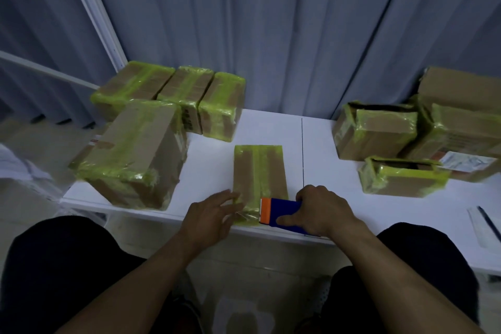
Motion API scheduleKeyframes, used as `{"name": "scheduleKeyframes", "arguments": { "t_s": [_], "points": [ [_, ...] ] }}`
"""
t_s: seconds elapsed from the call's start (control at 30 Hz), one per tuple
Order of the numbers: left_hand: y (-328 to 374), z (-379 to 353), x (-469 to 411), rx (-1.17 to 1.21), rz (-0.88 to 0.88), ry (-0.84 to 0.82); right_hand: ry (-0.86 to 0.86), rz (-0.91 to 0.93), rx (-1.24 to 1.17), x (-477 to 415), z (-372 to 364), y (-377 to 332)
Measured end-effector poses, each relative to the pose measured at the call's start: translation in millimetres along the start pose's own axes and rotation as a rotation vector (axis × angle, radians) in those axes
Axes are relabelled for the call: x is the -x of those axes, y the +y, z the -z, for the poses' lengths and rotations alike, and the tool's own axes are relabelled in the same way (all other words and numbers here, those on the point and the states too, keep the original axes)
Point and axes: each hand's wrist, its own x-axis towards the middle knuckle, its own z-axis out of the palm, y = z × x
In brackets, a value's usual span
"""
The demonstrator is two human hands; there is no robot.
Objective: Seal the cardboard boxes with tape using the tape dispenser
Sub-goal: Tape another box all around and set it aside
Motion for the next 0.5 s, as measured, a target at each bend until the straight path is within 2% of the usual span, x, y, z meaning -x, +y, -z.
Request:
{"name": "scheduleKeyframes", "arguments": {
  "t_s": [0.2, 0.5],
  "points": [
    [11.6, -12.1, -10.1, 0.038, 0.01, 0.03, -0.013, -0.011, 0.005, -1.4, -2.8, -0.9],
    [16.9, -16.7, -18.1, 0.009, -0.004, -0.051, -0.013, 0.019, -0.019, 1.9, -10.1, 2.1]
  ]
}}
